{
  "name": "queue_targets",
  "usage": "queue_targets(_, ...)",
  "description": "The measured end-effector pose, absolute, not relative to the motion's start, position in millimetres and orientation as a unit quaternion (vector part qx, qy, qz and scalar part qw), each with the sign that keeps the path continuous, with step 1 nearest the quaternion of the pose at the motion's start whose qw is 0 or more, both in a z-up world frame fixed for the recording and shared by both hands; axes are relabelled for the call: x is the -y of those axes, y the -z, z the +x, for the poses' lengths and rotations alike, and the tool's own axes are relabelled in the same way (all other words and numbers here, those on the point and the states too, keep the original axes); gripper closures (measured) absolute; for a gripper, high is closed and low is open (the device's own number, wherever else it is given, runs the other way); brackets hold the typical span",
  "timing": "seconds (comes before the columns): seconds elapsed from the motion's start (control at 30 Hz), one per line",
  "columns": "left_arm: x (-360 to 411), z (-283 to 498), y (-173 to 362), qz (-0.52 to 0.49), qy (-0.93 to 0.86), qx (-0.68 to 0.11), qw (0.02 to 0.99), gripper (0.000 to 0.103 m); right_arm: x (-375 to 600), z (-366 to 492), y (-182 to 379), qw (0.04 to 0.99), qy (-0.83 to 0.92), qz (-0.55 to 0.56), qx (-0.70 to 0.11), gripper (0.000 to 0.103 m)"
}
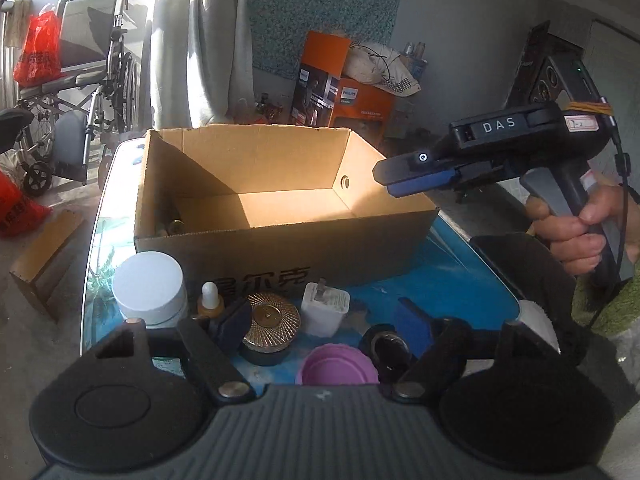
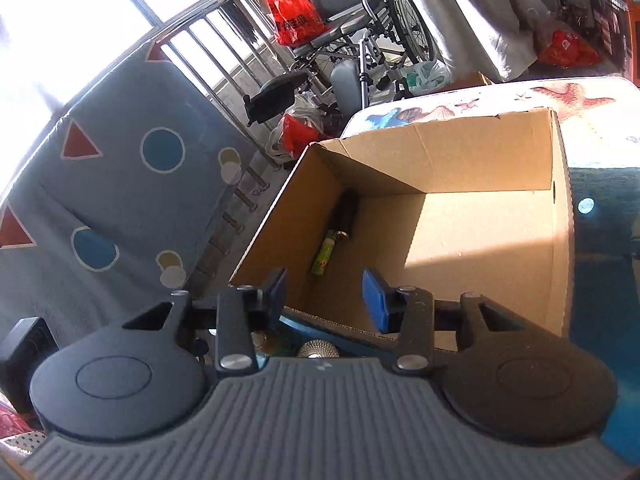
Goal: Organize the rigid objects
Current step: 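Grasp the black item inside the tape roll with the right gripper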
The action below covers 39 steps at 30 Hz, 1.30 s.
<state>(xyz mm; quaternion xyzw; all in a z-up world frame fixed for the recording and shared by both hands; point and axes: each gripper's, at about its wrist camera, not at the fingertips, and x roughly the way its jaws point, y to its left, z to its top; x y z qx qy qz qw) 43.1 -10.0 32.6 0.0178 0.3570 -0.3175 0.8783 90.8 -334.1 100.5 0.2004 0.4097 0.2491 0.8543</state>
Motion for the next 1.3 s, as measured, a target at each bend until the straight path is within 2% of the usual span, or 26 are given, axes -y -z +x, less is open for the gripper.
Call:
queue_targets(0.23,61.7,21.6,22.8,0.121,0.313,-0.394,0.855,0.024,351.4,1.2,-27.1,0.863,-0.172,0.184,-0.437,0.063)
queue_targets(0.4,79.3,11.3,39.2,0.184,0.293,-0.377,0.859,0.024,341.2,-24.5,15.9,0.861,-0.137,0.173,-0.459,0.065)
queue_targets(0.6,87.2,14.4,47.2,0.207,0.269,-0.377,0.862,0.026,329.4,-27.2,25.9,0.867,-0.134,0.149,-0.456,0.067)
queue_targets(0.7,91.0,18.2,49.1,0.21,0.258,-0.379,0.863,0.03,330.6,-25.1,23.3,0.87,-0.128,0.134,-0.457,0.072)
queue_targets(1.0,94.3,7.6,30.6,0.198,0.301,-0.347,0.866,0.032,344.7,-25.5,15.5,0.869,-0.138,0.174,-0.442,0.072)
queue_targets(1.1,98.4,9.7,27.8,0.182,0.321,-0.35,0.861,0.041,355.2,-25.6,14.5,0.853,-0.157,0.232,-0.44,0.072)
queue_targets(1.23,109.1,20.6,31.8,0.17,0.33,-0.377,0.849,0.064,364.3,-24.4,23.0,0.815,-0.175,0.313,-0.454,0.071)
queue_targets(1.3,111.1,25.6,35.0,0.159,0.336,-0.393,0.841,0.068,367.8,-24.0,30.9,0.792,-0.176,0.35,-0.468,0.071)
